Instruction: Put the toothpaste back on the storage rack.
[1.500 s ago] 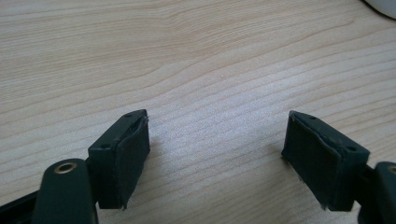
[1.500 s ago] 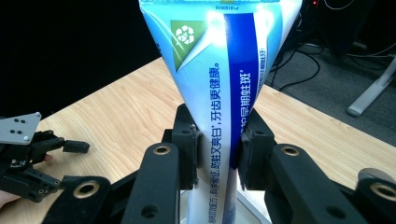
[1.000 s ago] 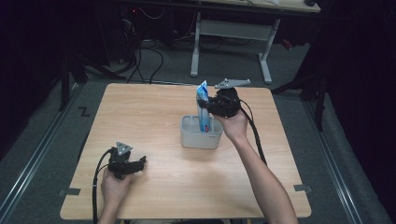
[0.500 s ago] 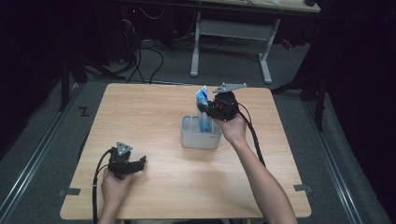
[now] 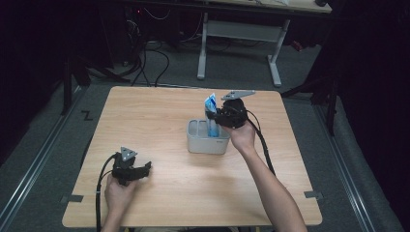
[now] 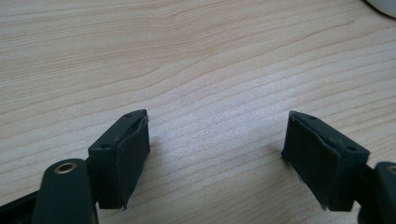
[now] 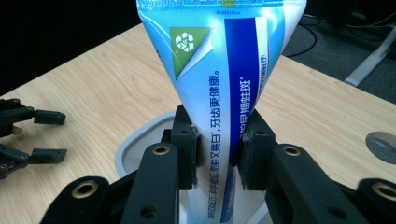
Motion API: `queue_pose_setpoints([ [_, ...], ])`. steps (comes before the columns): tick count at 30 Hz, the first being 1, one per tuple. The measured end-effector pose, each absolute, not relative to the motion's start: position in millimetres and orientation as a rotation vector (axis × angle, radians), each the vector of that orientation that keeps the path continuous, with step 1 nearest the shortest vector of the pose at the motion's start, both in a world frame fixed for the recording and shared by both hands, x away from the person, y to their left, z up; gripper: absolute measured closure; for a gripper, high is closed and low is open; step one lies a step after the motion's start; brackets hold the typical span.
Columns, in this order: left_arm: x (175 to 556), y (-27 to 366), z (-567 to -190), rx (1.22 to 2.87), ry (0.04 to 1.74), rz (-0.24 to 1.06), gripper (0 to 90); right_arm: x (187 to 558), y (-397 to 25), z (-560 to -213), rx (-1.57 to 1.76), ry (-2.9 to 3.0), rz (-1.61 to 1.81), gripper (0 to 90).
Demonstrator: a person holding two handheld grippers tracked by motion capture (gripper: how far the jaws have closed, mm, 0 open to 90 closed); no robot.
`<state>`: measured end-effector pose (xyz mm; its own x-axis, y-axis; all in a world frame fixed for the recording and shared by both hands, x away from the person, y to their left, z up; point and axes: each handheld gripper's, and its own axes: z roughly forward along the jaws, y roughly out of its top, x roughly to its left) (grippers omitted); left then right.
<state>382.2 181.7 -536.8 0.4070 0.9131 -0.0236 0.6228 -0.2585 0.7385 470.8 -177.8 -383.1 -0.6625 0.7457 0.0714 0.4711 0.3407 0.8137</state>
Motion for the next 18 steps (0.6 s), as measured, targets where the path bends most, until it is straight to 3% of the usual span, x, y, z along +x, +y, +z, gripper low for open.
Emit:
queue_pose_setpoints([
  [18, 382, 181, -537, 1.989, 1.304, 0.549, 23.1, 472, -173, -399, 1.099, 2.332, 1.192, 71.1],
])
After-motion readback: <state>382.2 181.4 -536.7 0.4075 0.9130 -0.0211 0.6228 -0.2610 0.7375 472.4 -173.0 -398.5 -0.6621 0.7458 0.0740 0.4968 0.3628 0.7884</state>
